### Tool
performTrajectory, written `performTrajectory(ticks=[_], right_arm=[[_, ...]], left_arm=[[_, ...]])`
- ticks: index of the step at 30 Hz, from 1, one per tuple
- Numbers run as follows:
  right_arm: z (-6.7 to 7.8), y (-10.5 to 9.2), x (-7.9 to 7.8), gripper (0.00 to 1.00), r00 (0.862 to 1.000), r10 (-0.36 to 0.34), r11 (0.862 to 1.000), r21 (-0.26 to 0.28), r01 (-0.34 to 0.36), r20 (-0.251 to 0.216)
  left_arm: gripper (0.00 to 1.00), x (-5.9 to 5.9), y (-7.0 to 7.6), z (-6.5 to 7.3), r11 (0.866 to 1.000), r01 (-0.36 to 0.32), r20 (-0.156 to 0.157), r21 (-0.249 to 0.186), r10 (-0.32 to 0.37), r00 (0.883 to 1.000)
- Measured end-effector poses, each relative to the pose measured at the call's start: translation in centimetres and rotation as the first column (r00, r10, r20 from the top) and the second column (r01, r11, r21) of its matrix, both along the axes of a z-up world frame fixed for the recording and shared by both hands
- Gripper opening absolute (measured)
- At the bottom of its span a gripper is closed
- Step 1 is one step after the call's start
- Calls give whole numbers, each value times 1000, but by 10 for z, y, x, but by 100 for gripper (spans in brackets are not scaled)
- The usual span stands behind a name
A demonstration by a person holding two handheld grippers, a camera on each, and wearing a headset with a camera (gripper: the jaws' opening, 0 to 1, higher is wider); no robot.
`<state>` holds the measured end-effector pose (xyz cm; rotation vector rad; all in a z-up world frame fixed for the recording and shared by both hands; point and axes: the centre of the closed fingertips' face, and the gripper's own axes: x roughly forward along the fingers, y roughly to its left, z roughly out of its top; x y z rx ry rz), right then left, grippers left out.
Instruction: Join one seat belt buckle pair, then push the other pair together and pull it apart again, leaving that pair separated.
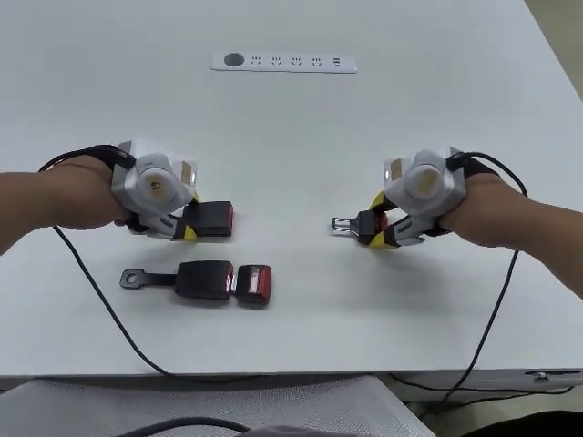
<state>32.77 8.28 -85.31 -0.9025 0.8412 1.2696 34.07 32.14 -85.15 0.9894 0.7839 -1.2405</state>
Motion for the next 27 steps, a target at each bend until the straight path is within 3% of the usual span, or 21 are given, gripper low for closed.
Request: performTrajectory(ticks=[7, 15, 27], right_arm=[[2, 34, -5, 34, 999, 34, 999, 23, -35, 5], [0, 69, 1, 33, 999, 47, 997, 58, -48, 7], [-1, 125, 9, 33, 998, 58, 994, 93, -60, 30]], left_arm=[[32, 0, 0, 0, 1000, 10, 3, 6, -10, 1000], [32, 2, 0, 0, 1000, 0, -8, -11, 0, 1000], [32, 0, -2, -1, 1000, 20, -2, 12, -20, 1000]])
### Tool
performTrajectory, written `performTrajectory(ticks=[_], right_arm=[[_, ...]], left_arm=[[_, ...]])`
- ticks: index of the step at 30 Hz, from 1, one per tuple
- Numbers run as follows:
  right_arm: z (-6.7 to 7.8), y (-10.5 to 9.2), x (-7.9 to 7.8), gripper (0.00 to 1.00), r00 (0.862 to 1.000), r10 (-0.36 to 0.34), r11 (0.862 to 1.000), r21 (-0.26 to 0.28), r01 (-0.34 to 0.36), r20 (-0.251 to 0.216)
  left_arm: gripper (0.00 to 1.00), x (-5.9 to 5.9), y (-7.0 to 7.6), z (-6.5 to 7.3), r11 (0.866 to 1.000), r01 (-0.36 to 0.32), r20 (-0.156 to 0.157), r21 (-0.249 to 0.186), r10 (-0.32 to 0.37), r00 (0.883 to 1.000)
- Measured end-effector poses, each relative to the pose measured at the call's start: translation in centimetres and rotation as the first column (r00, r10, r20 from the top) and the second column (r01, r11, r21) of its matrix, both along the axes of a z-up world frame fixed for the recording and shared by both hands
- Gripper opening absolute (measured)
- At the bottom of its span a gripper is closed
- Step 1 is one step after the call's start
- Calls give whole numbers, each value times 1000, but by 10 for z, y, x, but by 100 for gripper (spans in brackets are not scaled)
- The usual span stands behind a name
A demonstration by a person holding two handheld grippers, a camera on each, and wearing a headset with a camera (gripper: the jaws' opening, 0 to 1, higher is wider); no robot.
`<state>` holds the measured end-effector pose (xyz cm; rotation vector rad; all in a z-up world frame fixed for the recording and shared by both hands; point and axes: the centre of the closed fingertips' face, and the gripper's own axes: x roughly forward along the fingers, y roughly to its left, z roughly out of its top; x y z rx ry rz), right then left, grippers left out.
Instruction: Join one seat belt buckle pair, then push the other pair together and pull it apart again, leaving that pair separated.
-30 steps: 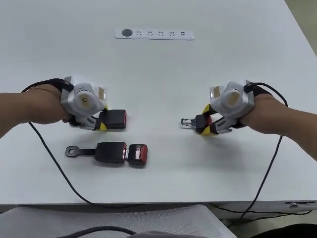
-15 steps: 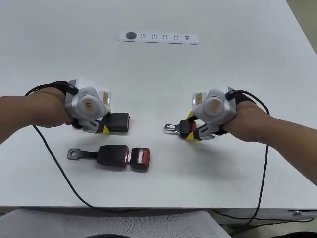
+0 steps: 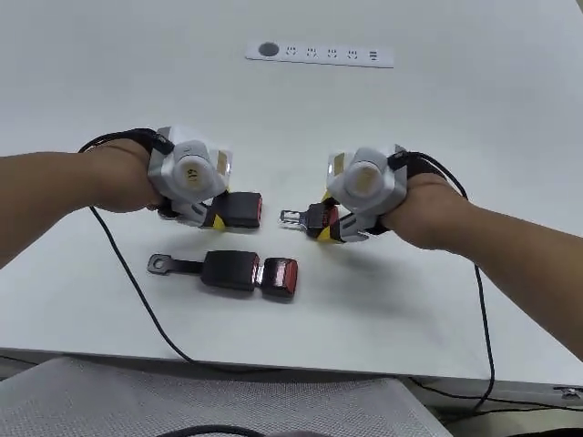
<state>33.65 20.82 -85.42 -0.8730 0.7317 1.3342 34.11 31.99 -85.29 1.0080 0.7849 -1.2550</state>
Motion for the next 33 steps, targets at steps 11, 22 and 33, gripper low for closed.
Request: performTrajectory(ticks=[11, 22, 33], right_arm=[[-2, 21, 4, 33, 1000, 19, 1000, -16, -18, 9], [0, 34, 3, 33, 998, 40, 999, -3, -40, 40], [-4, 39, 7, 31, 999, 25, 1000, 17, -26, 20]], left_arm=[[32, -1, -1, 0, 1000, -1, -4, 4, 1, 1000], [32, 0, -1, 0, 1000, 6, -3, 9, -6, 1000], [31, 1, -2, -1, 1000, 13, -15, 22, -13, 1000]])
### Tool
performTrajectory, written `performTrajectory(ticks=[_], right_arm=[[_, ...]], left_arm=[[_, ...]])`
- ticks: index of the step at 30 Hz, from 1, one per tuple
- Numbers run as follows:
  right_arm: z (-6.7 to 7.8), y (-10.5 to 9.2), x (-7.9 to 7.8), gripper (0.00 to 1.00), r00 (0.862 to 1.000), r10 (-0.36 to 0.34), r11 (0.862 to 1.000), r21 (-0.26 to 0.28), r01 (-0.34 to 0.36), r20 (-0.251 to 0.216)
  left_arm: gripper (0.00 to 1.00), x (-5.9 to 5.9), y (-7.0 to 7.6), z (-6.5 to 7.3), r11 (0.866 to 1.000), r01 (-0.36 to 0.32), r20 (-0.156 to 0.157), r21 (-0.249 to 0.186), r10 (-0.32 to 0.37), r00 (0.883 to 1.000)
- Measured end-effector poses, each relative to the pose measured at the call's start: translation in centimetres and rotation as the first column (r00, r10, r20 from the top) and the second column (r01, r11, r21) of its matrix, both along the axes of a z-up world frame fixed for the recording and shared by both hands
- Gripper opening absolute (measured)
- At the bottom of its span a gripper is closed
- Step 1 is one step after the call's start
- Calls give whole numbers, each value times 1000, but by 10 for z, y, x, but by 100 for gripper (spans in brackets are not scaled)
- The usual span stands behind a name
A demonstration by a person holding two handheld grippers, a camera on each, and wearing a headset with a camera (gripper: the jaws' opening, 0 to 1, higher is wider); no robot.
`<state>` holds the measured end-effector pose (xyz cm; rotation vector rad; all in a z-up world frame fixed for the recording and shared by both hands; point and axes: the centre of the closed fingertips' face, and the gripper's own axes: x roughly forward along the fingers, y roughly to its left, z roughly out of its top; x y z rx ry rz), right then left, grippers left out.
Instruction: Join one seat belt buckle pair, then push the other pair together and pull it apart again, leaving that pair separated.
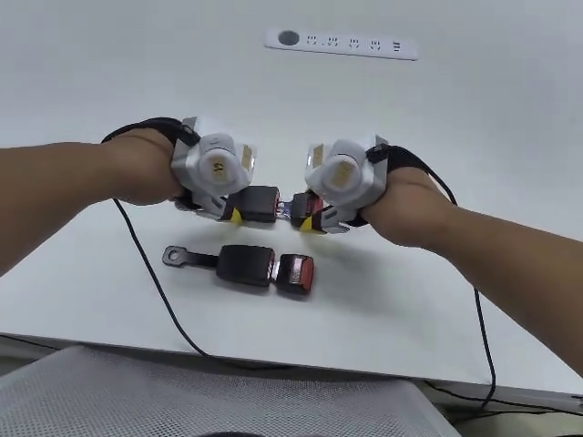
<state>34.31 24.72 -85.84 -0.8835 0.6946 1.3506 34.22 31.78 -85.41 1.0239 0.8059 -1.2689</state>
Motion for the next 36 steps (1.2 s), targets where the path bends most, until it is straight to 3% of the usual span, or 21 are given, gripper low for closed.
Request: performTrajectory(ticks=[7, 9, 14, 31, 36], right_arm=[[0, 3, 2, 31, 1000, -2, 1000, 6, 2, 3], [0, 9, 3, 31, 1000, -16, 999, 33, 16, -6], [0, 19, 3, 30, 1000, -27, 999, 28, 27, -1], [1, 11, 3, 31, 1000, -4, 1000, 18, 4, 7], [1, -4, 3, 31, 1000, -19, 1000, 24, 18, 8]], left_arm=[[30, 0, 0, 0, 1000, 6, 1, -13, -6, 1000], [30, 1, 0, 0, 999, -23, -7, -35, 23, 1000], [30, 1, 2, 0, 998, -27, -6, -50, 27, 1000], [31, 1, 0, 0, 998, -25, -3, -49, 25, 1000], [31, 1, 0, 0, 999, -30, -7, -44, 30, 1000]])
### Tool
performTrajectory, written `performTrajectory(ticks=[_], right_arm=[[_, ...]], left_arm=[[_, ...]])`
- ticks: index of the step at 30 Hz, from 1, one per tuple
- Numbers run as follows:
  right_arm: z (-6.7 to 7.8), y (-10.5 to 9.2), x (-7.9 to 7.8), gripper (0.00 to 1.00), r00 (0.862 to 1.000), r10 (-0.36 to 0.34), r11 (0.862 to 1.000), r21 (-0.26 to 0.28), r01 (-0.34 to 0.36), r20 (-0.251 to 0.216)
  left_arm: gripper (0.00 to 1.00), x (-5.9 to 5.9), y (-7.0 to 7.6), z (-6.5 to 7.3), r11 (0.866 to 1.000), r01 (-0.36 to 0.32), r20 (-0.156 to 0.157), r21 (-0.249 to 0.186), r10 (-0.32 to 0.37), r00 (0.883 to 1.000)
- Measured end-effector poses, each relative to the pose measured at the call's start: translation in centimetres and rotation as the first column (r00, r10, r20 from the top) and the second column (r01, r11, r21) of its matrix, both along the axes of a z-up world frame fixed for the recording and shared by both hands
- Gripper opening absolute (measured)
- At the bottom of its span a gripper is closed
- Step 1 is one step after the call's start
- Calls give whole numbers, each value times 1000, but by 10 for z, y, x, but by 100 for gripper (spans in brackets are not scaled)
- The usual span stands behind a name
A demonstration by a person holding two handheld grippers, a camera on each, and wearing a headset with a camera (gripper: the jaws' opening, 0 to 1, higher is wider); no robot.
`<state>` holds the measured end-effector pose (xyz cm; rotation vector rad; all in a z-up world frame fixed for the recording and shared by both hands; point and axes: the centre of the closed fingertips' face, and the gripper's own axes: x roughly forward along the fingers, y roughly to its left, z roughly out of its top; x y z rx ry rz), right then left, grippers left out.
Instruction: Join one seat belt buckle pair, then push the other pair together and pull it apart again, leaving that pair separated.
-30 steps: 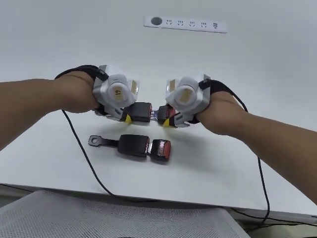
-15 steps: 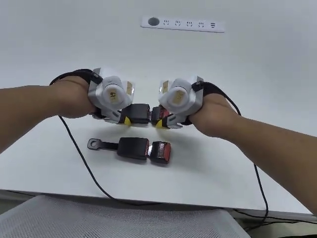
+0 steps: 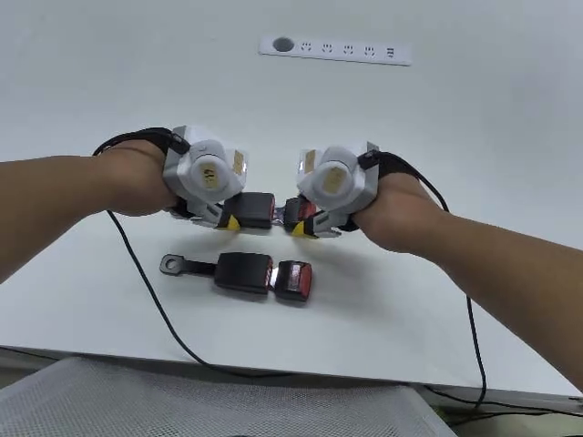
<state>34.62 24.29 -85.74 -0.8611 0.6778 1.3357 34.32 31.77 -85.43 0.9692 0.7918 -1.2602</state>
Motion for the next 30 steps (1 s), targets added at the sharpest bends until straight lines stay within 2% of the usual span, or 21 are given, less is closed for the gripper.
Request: performTrajectory(ticks=[2, 8, 10, 21, 26, 30], right_arm=[[0, -1, -2, 31, 1000, -4, 1000, 22, 4, -7], [0, -6, -4, 32, 1000, -21, 1000, 16, 21, 7], [0, -16, -4, 32, 1000, -20, 1000, -1, 20, 23], [3, -82, -12, 33, 998, -60, 998, -25, 60, -8], [4, -117, -17, 34, 998, -68, 996, -60, 68, 2], [4, -132, -19, 34, 999, -51, 996, -73, 52, 11]], left_arm=[[31, 0, -1, 0, 1000, 3, 1, -6, -3, 1000], [31, -1, 0, 1, 1000, 4, 0, -4, -4, 1000], [31, -1, 0, 1, 1000, 7, -1, 0, -7, 1000], [31, -3, 1, 0, 1000, 4, 2, 12, -4, 1000], [32, -3, 1, 1, 1000, -1, 2, 18, 0, 1000], [32, -3, 1, 1, 1000, 4, 3, 15, -4, 1000]])
